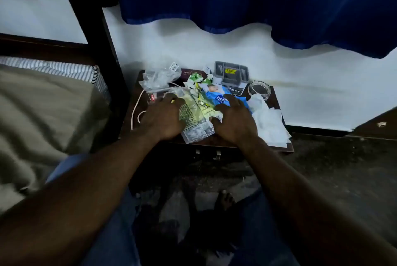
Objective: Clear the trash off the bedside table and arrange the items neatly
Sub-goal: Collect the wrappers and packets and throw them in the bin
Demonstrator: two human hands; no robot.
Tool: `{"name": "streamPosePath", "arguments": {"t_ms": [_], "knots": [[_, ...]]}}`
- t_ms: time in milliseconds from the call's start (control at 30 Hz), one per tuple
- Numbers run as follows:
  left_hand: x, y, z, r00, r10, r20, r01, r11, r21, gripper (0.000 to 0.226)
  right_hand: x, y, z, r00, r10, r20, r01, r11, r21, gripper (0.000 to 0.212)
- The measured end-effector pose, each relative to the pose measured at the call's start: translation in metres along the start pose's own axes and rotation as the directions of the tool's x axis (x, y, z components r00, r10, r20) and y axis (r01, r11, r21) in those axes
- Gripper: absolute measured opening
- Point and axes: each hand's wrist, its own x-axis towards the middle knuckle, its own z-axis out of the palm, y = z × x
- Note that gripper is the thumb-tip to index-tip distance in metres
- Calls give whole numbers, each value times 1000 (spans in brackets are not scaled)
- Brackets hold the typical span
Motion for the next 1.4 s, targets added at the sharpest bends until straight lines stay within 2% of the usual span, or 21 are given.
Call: {"name": "streamPosePath", "arguments": {"t_ms": [133,233,433,500,600,667,767,833,967,1100,1267,1400], "knots": [[30,-3,7,997,-22,73,25,999,-43,77,25,10,10,999,9,-32,-9,1000,19,47],[53,3,17,998,-12,62,15,999,-41,78,46,10,19,999,45,-6,-44,999,30,50],[82,17,27,997,-4,80,-2,997,78,81,76,9,33,991,90,97,-89,996,-14,57],[88,19,27,998,5,58,-9,997,72,78,78,10,33,990,96,100,-94,995,-25,61],[98,21,25,1000,-17,6,17,1000,10,75,78,14,22,995,93,-23,-93,996,-17,60],[100,22,27,999,-28,-17,28,999,15,75,78,15,11,979,79,-190,-70,996,50,52],[100,21,32,1000,-25,-3,25,999,35,70,79,16,-4,878,63,-475,14,987,158,38],[99,20,34,1000,-22,0,22,999,49,66,78,15,-8,819,52,-572,59,983,175,33],[98,20,38,999,6,-46,-3,997,76,59,75,16,-6,766,30,-642,99,981,165,29],[99,23,38,997,5,-71,-2,999,33,49,75,17,-5,723,10,-690,120,983,140,27],[97,27,37,996,17,-86,-13,999,40,42,72,18,-7,717,14,-697,149,973,174,36],[96,26,38,996,65,-67,-63,997,32,50,71,18,-11,707,13,-707,164,970,181,39]]}}
